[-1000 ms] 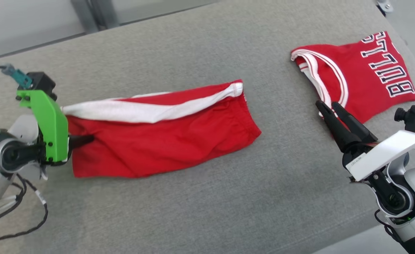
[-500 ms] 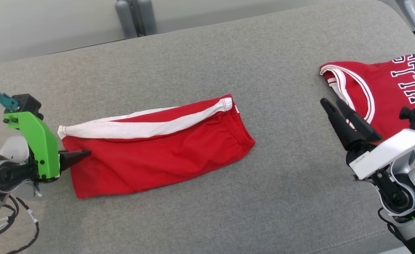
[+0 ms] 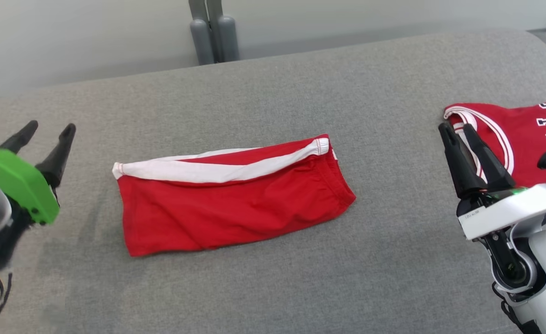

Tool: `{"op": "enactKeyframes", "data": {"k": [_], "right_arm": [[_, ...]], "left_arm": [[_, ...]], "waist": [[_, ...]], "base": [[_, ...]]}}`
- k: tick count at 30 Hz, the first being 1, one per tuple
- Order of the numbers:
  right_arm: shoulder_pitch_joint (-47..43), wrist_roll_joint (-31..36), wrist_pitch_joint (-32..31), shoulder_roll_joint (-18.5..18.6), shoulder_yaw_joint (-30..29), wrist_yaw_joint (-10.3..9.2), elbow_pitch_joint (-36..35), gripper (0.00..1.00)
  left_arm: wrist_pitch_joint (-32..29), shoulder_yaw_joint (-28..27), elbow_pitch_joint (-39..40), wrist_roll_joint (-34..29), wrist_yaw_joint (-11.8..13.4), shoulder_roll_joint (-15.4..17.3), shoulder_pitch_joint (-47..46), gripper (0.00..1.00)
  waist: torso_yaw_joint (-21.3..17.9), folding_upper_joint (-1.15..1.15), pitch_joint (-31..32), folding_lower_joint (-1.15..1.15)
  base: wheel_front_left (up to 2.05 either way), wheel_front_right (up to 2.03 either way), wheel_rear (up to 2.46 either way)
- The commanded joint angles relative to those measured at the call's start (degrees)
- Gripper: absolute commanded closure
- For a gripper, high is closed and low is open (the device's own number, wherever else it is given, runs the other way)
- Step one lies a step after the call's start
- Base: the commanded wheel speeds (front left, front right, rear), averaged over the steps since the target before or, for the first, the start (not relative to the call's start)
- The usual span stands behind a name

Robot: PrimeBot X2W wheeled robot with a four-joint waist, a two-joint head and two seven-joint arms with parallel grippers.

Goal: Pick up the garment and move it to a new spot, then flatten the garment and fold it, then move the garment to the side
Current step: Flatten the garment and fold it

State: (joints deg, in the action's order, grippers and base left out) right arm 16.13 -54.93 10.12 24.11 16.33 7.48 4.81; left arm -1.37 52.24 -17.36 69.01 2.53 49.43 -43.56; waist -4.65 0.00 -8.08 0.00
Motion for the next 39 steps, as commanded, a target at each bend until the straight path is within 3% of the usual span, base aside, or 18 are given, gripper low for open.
{"op": "enactKeyframes", "data": {"k": [1,5,10,15,21,28,33,39], "right_arm": [[-1.48,1.42,0.87,-0.72,-0.93,0.03,0.37,0.00],[-3.50,4.18,1.97,-2.72,-3.46,0.03,0.95,0.00],[-6.12,7.31,2.73,-5.38,-5.37,0.03,1.82,0.00],[-8.07,10.51,3.75,-7.43,-6.50,0.03,2.92,0.00],[-9.45,13.91,4.53,-9.53,-5.50,0.03,5.01,0.00],[-10.71,19.22,5.08,-11.33,-6.31,0.03,7.41,0.00],[-9.80,20.96,4.98,-11.22,-5.74,0.03,8.84,0.00],[-4.45,22.63,-1.96,-12.30,-5.52,0.03,14.96,0.00]], "left_arm": [[3.34,-0.35,1.27,-0.99,1.90,0.22,3.21,0.00],[12.12,-1.81,5.34,-1.75,7.17,0.07,9.53,0.00],[16.48,-6.15,10.50,-4.54,13.06,-2.71,17.72,0.00],[16.56,-18.88,15.74,-13.84,15.81,-9.67,27.81,0.00],[16.52,-30.22,19.32,-26.72,13.55,-18.82,38.70,0.00],[16.54,-37.13,17.14,-34.12,8.01,-27.48,45.17,0.00],[16.55,-39.67,14.63,-37.16,4.06,-30.90,45.60,0.00],[16.54,-41.14,12.50,-39.82,0.82,-33.68,44.58,0.00]], "waist": [[1.52,0.00,1.76,0.00],[2.57,0.00,3.15,0.00],[3.23,0.00,3.73,0.00],[3.59,0.00,3.71,0.00],[3.75,0.00,4.43,0.00],[4.40,0.00,5.10,0.00],[5.62,0.00,5.35,0.00],[7.74,0.00,4.72,0.00]], "base": [[0.00,0.00,0.00],[0.00,0.00,0.00],[0.00,0.00,0.00],[0.00,0.00,0.00],[0.00,0.00,0.00],[0.00,0.00,0.00],[0.00,0.00,0.00],[0.00,0.00,0.00]]}}
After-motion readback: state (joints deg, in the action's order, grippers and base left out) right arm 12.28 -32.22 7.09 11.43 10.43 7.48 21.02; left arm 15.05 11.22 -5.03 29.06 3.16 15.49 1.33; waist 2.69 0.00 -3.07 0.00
